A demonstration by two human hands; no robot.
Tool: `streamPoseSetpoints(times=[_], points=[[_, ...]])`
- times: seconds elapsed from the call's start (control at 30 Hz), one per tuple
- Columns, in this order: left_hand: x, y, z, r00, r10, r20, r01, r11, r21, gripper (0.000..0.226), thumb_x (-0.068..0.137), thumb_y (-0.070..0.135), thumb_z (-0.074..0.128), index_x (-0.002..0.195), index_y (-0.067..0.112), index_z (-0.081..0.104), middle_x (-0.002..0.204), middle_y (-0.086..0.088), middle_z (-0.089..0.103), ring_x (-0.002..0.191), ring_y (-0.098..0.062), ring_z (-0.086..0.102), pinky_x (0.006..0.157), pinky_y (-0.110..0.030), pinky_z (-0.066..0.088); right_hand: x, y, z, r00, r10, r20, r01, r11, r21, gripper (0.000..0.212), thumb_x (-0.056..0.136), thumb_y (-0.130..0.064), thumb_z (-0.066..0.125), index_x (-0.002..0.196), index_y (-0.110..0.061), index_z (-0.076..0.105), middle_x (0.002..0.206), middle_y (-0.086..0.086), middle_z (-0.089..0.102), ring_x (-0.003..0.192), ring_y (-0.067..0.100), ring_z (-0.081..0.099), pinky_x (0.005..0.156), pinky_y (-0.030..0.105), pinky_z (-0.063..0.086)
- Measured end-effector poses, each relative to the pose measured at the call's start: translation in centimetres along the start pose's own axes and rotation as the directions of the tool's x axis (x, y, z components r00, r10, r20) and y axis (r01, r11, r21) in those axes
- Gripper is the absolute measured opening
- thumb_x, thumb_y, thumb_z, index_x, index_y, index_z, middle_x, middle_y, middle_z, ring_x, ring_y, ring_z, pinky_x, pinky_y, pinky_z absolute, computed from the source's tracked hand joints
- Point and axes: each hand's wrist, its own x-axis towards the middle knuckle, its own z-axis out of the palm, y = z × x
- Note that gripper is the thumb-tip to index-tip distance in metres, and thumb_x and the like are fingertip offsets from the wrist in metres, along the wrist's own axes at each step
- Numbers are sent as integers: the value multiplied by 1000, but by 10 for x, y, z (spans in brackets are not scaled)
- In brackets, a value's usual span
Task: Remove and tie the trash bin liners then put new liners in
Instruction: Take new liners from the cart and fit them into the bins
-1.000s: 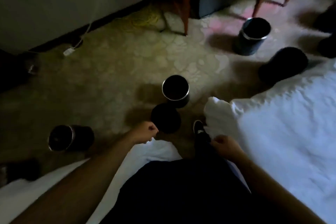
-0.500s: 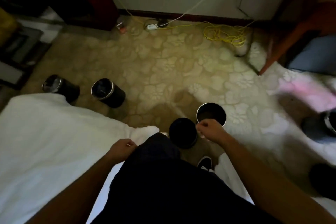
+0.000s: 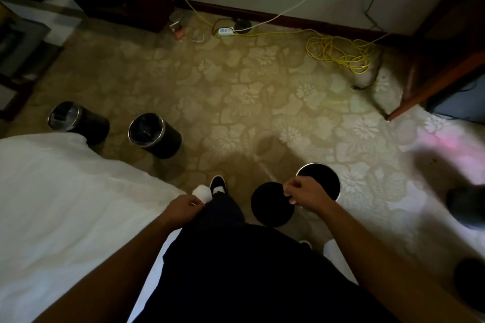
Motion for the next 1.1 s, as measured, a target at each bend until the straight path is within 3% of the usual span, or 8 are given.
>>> streamPoseSetpoints(times=[0.13,0.33,0.5,0.63,0.73,0.83,0.93,1.1], points=[[64,13,-66,986,117,121,-132,984,120,16,95,19,59,89,14,73,88,-5,69,80,-17,64,68,-24,45,22,-20,24,989,106,-99,-104,994,26,12,92,-25,66,87,-18,74,82,-1,76,69,14,73,74,30,58],[153,39,-190,943,179,280,-221,967,124,19,99,22,55,98,8,69,98,-14,73,89,-28,70,89,-44,56,35,-65,72,935,280,-219,-293,956,-28,15,89,-15,66,78,-8,73,79,11,73,80,24,70,80,40,53],[196,55,-277,932,273,238,-303,948,99,16,100,24,56,101,15,69,94,1,69,93,-18,65,76,-27,50,53,-119,102,906,363,-216,-379,925,-38,21,90,-19,67,69,-23,69,80,0,71,84,20,67,83,36,50],[228,44,-321,947,253,199,-258,966,2,19,102,20,54,111,11,68,101,-3,66,94,-19,64,69,-25,47,99,-146,115,915,354,-195,-368,929,-42,17,86,-27,68,74,-37,71,73,-3,70,78,20,68,83,42,56],[260,27,-352,967,190,171,-172,978,-114,18,101,16,54,112,8,67,102,-8,68,81,-15,63,64,-24,48,130,-224,106,925,340,-170,-356,932,-68,19,93,-30,63,76,-28,71,91,2,75,92,23,70,85,35,52],[291,15,-388,978,155,136,-128,973,-190,16,101,16,55,108,9,68,100,-11,70,83,-19,66,67,-24,52,186,-279,88,942,322,-98,-333,933,-134,22,98,-32,58,95,-19,75,103,7,74,102,25,68,89,35,50],[322,3,-424,990,111,88,-90,973,-214,15,99,15,55,101,12,70,95,-11,71,78,-17,65,65,-25,52,255,-334,71,958,287,-22,-285,937,-202,25,99,-29,55,79,-20,66,88,5,70,88,24,66,84,37,50],[364,-18,-476,994,-19,111,38,984,-173,27,100,26,54,97,6,73,95,-12,73,86,-23,68,84,-36,54,376,-462,38,985,165,42,-147,946,-288,14,94,-28,61,85,-21,70,89,-3,71,85,16,66,71,28,46]])
